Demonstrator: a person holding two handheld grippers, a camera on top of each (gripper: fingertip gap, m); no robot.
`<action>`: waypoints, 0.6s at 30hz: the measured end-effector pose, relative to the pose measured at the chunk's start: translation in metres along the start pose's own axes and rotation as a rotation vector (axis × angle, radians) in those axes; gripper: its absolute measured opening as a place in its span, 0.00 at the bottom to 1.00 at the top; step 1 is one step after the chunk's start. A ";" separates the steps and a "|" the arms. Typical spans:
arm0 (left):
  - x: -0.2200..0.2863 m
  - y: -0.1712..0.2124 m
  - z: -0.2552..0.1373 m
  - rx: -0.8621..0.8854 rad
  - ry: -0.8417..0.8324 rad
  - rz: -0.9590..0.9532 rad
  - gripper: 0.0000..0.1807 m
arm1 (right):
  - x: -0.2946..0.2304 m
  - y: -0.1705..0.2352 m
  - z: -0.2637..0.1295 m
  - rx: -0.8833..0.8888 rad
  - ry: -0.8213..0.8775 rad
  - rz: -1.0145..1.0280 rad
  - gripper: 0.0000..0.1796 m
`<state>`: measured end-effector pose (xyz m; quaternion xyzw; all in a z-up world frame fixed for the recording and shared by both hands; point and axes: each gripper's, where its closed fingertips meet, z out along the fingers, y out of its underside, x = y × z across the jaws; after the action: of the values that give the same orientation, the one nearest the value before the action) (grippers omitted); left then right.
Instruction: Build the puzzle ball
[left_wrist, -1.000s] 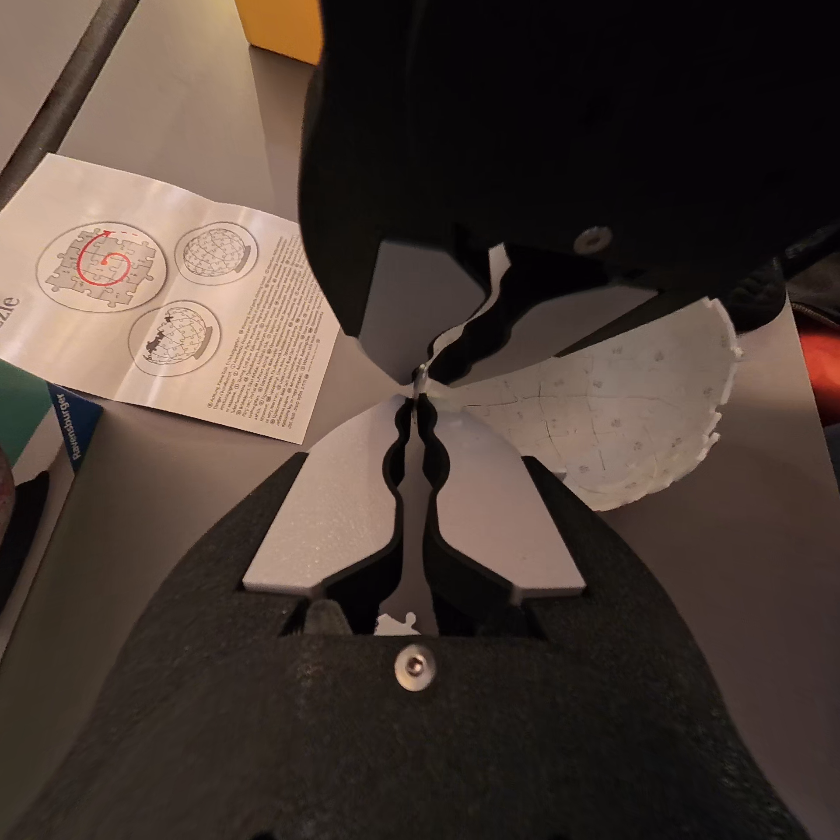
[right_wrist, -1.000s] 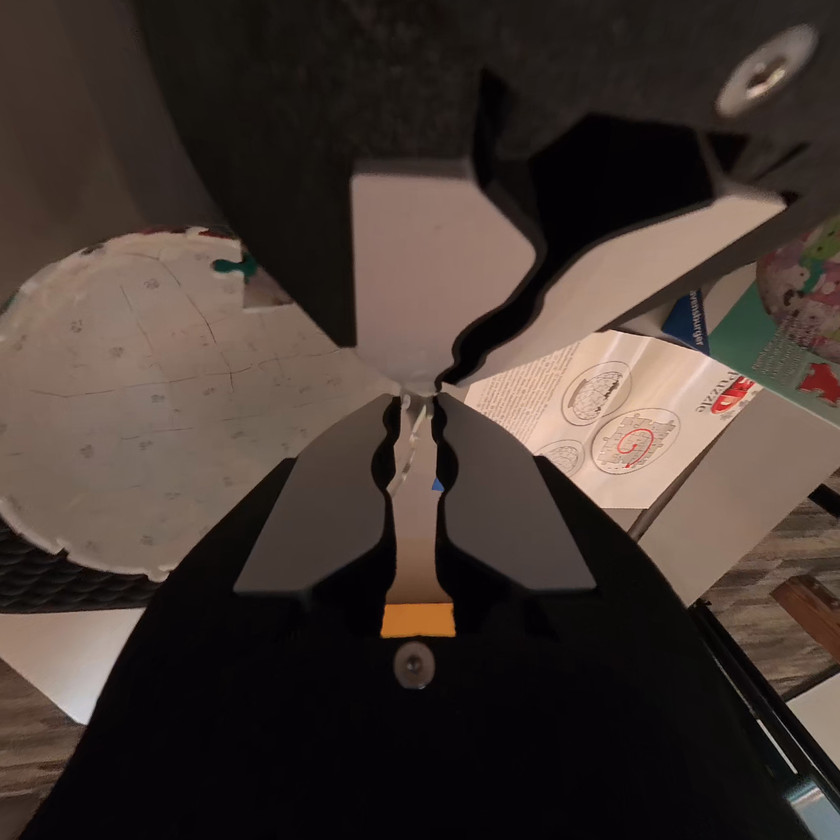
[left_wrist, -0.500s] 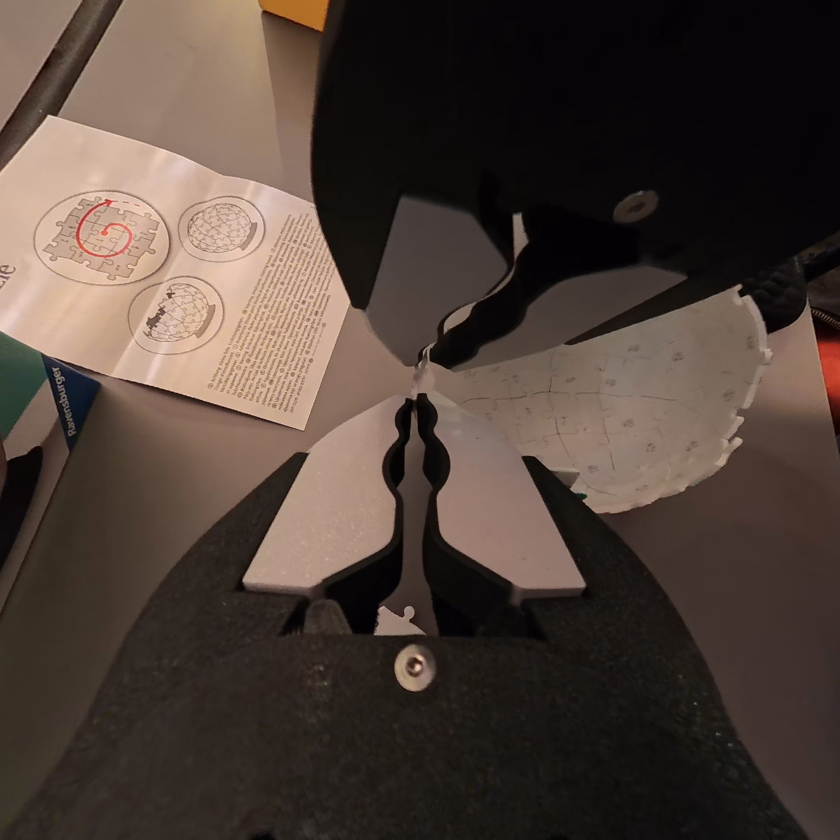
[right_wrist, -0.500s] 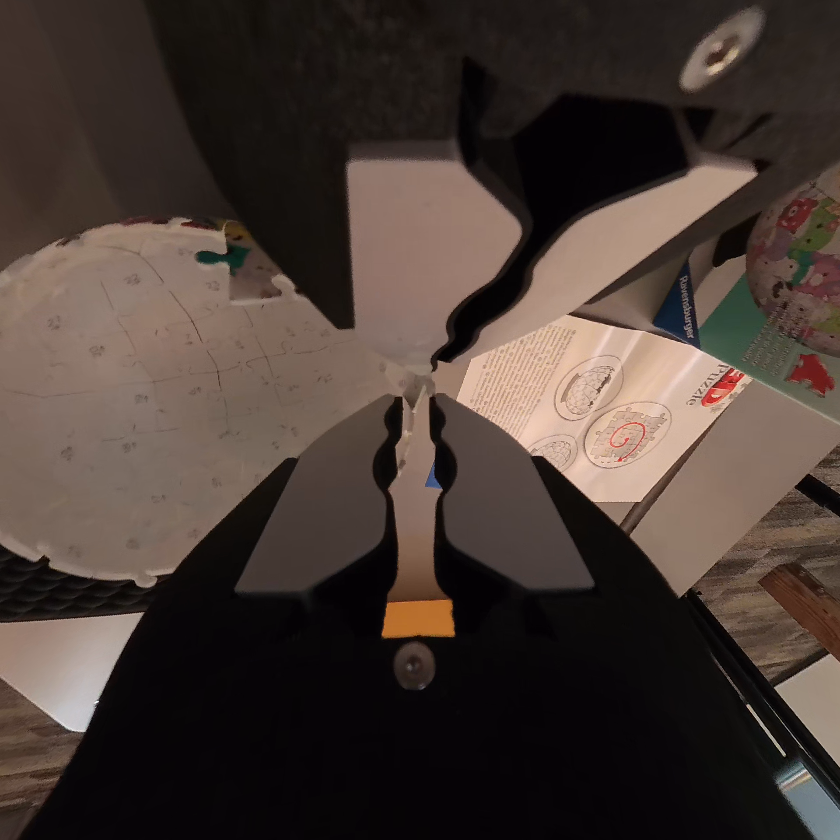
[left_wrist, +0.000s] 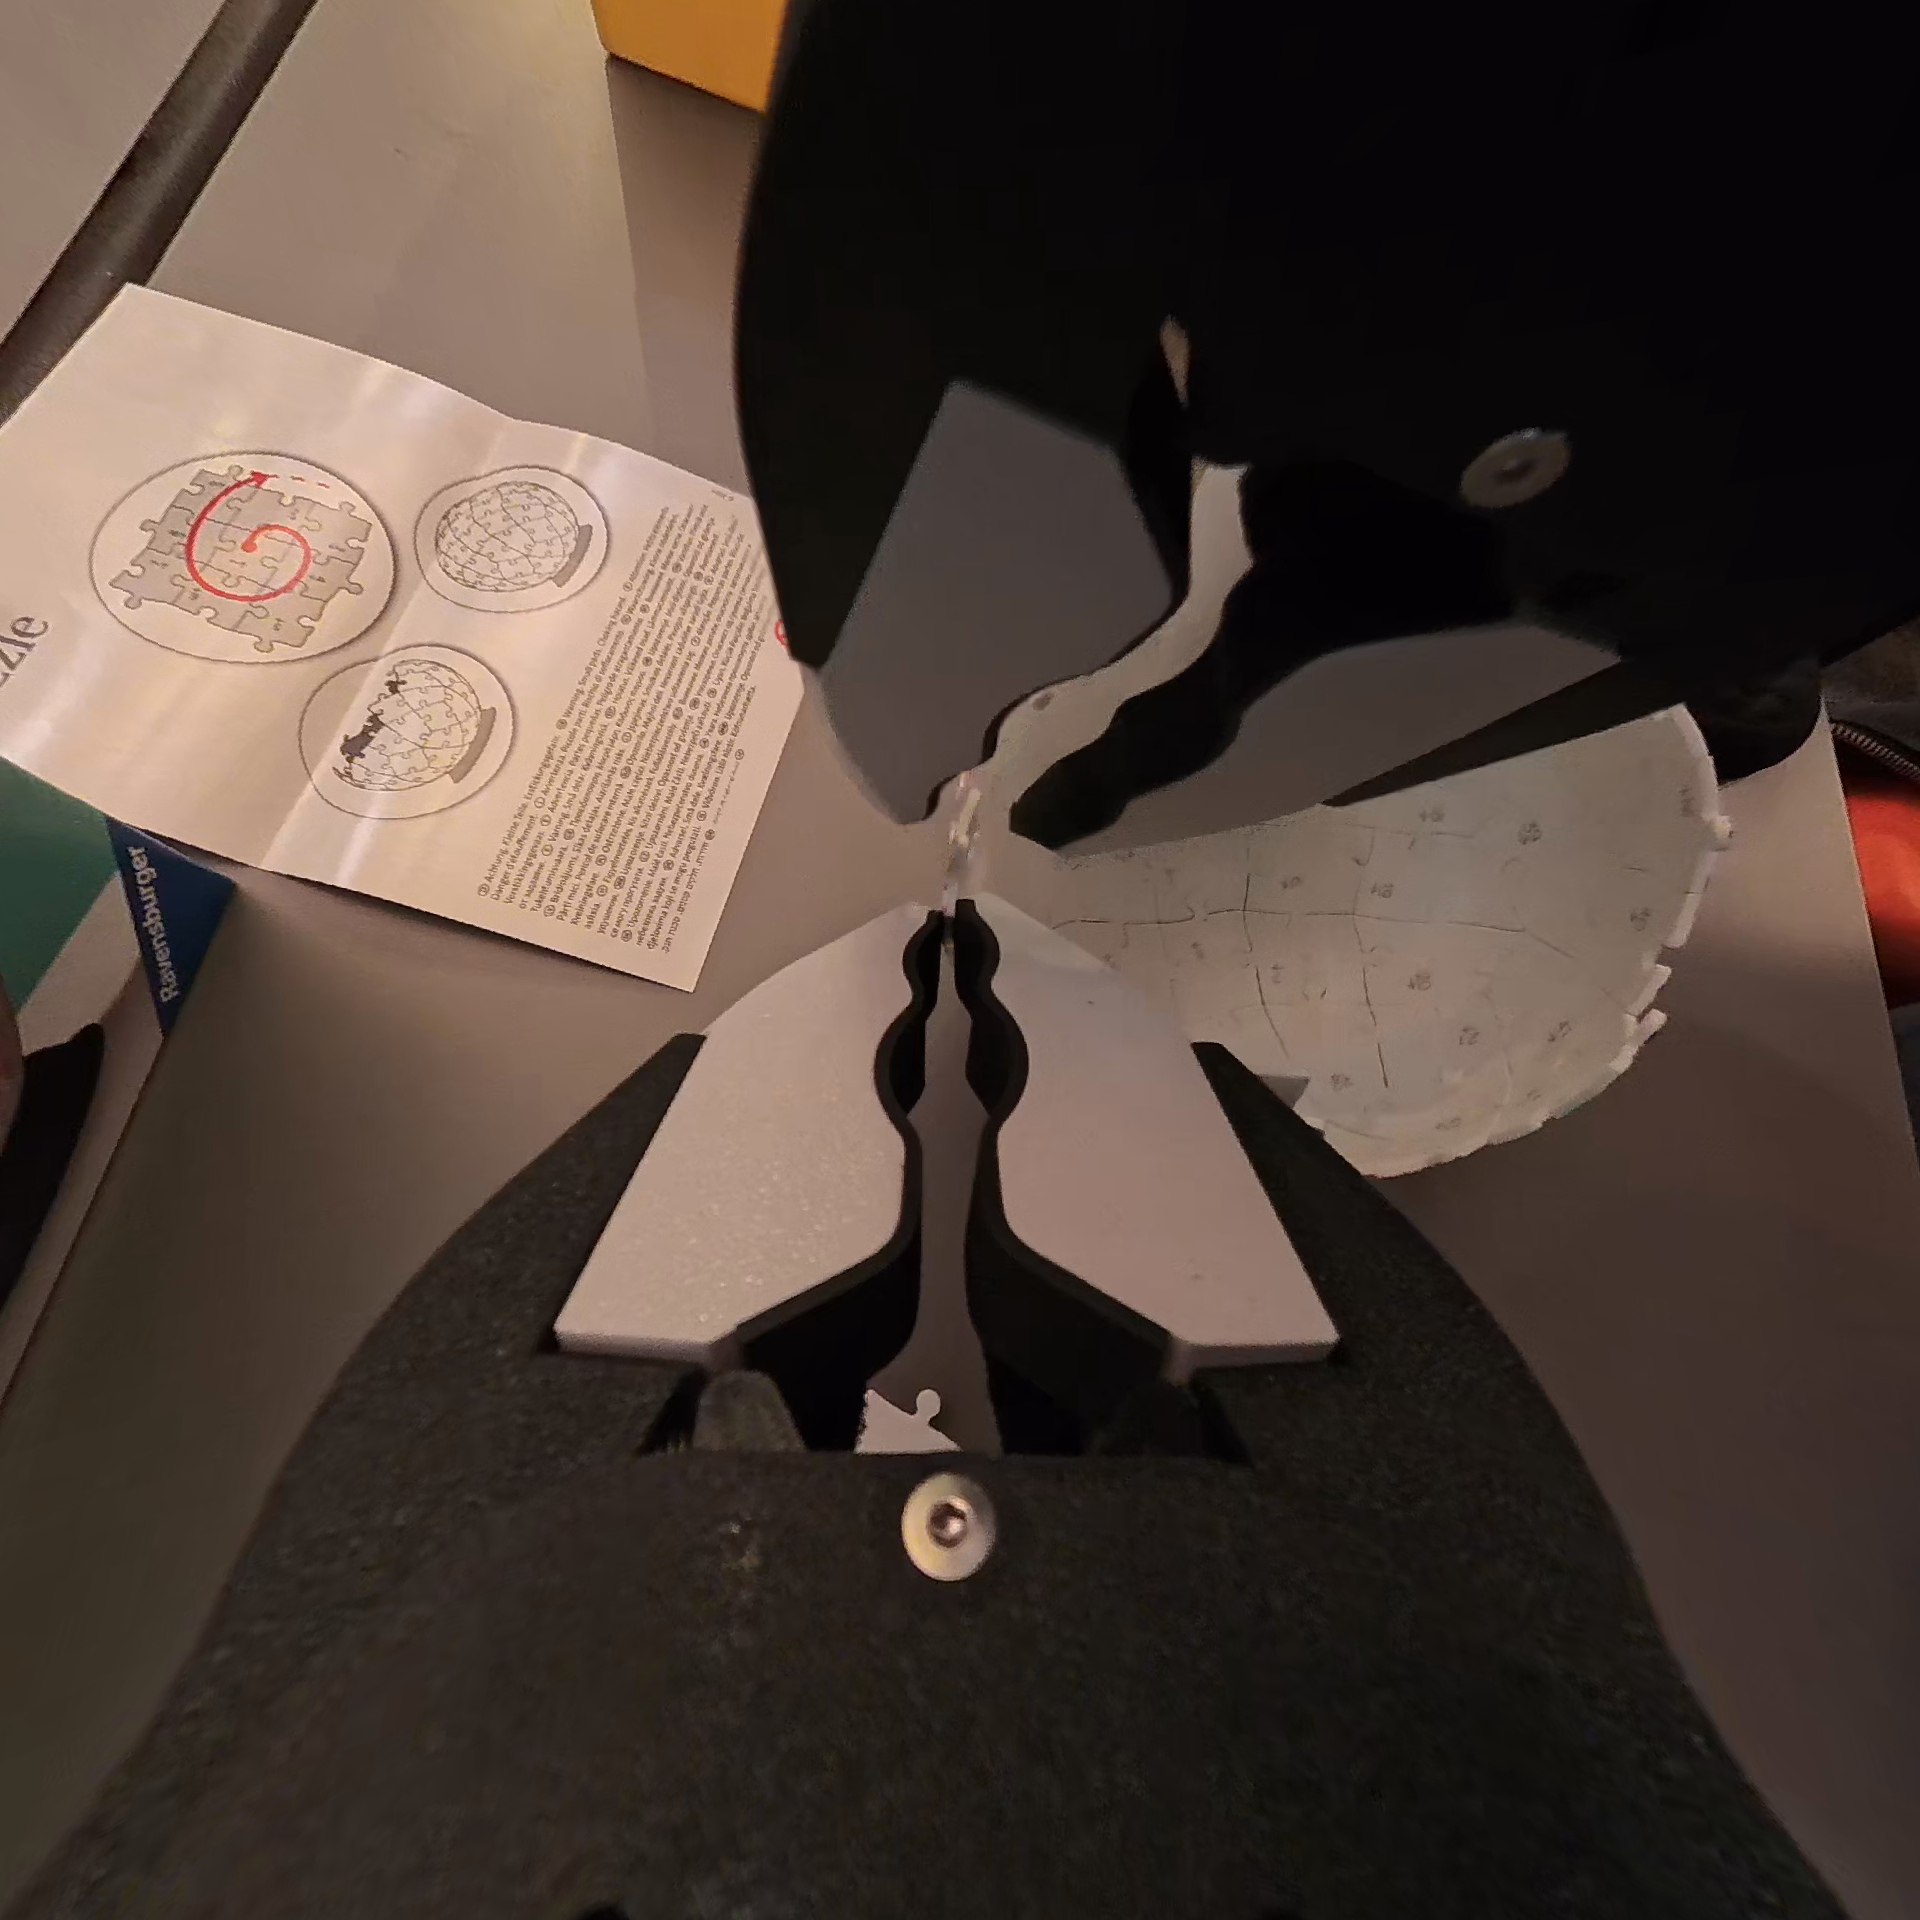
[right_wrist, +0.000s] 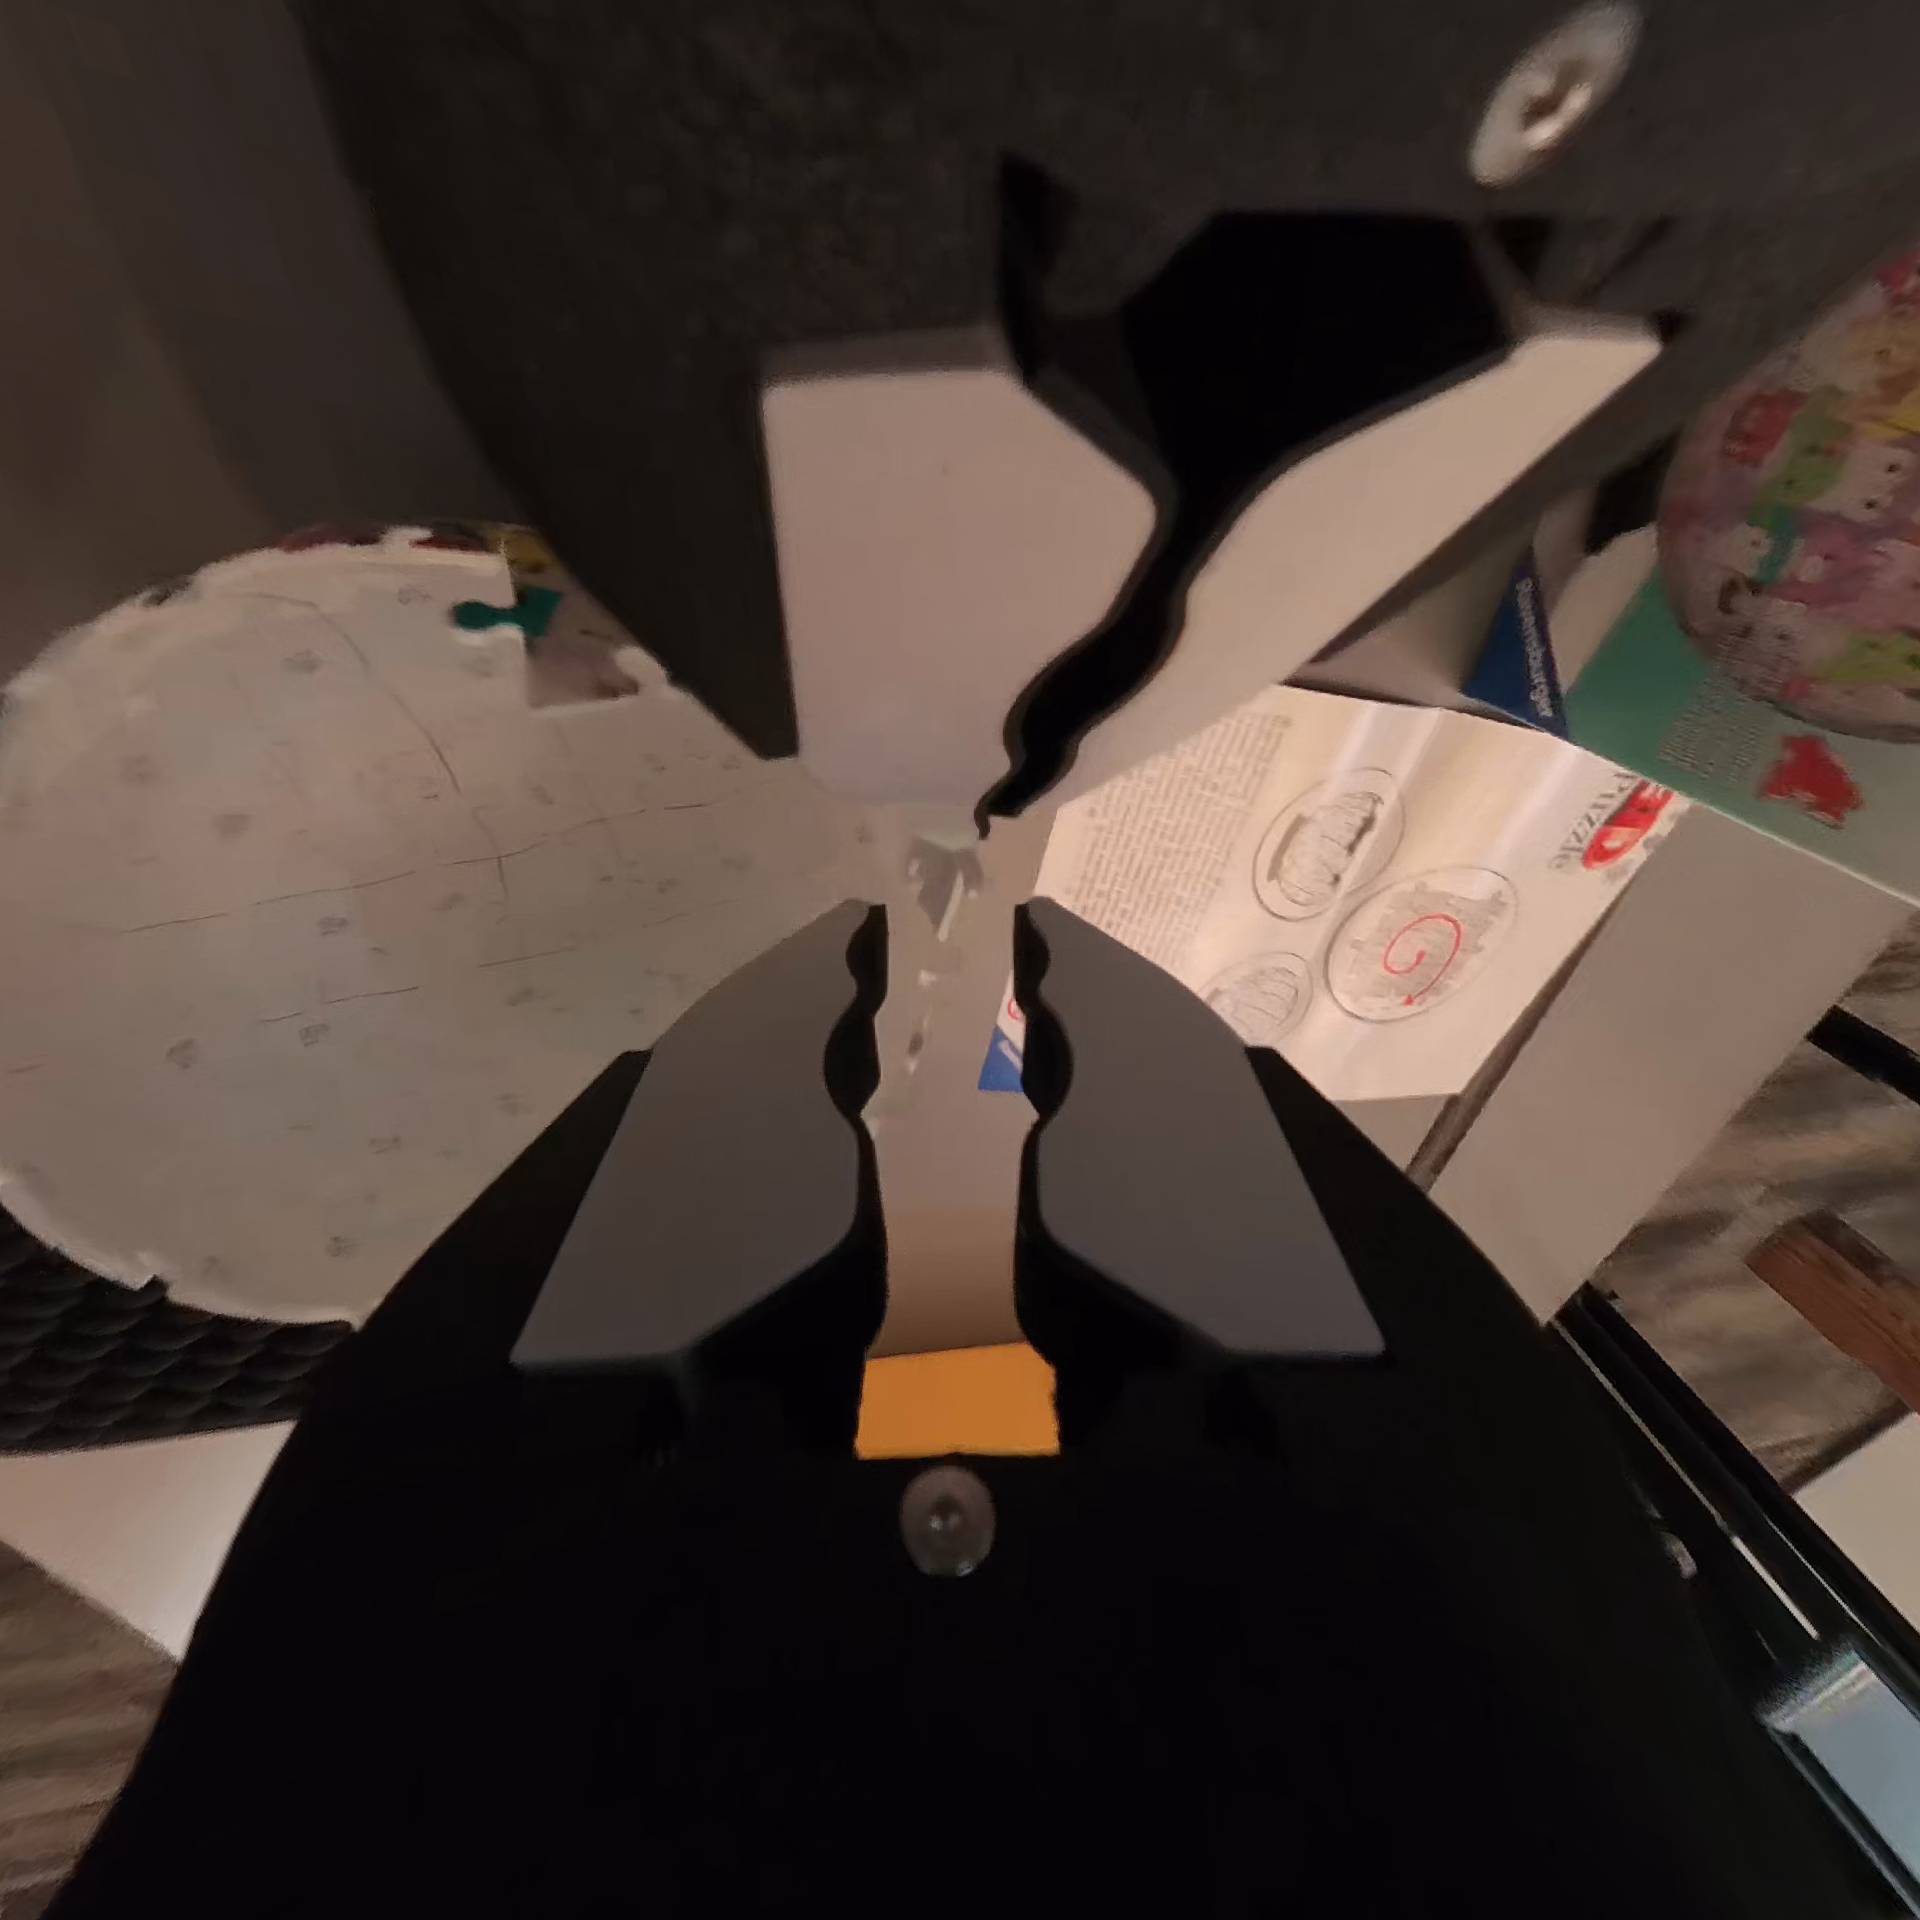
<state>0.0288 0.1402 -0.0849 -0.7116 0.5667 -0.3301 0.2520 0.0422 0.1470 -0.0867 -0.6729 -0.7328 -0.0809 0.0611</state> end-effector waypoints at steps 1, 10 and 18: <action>0.000 0.000 0.000 0.000 -0.002 0.002 0.01 | -0.003 0.000 -0.001 -0.002 -0.018 -0.002 0.14; 0.001 0.000 0.001 0.008 0.016 -0.009 0.01 | 0.001 0.001 0.000 -0.014 0.003 0.003 0.16; 0.002 0.002 0.004 -0.008 0.008 0.003 0.01 | 0.000 -0.001 0.005 -0.002 0.007 -0.014 0.16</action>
<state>0.0307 0.1380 -0.0888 -0.7105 0.5701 -0.3302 0.2471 0.0413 0.1475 -0.0915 -0.6674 -0.7373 -0.0844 0.0626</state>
